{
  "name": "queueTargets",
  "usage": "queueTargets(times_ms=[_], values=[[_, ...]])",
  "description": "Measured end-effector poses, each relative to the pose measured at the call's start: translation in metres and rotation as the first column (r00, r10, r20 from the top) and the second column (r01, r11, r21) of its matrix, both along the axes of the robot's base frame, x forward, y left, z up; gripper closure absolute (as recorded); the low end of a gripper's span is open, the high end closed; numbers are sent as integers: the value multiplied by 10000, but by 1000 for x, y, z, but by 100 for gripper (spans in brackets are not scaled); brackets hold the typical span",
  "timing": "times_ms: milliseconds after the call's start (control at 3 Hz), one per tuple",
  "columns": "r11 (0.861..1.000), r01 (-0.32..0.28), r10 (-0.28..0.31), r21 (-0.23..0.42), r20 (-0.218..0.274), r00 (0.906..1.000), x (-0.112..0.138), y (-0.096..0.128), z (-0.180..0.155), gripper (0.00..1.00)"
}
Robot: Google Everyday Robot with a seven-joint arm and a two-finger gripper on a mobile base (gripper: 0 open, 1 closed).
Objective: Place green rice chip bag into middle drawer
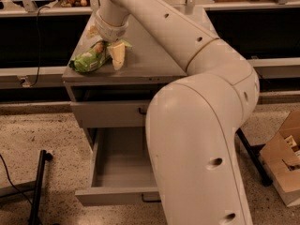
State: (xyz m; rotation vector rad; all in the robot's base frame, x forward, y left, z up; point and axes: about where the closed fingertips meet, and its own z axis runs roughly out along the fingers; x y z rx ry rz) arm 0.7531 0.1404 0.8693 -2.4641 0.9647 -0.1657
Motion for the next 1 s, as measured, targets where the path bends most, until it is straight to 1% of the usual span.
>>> queueTargets(times_ms=[333,667,1000], values=[[9999,-97,98,-34,240,9997,4,5,0,41],[9999,-46,40,93,609,9981,5,5,10,64],[9923,418,-536,1167,994,9936,-14,-13,42,89]])
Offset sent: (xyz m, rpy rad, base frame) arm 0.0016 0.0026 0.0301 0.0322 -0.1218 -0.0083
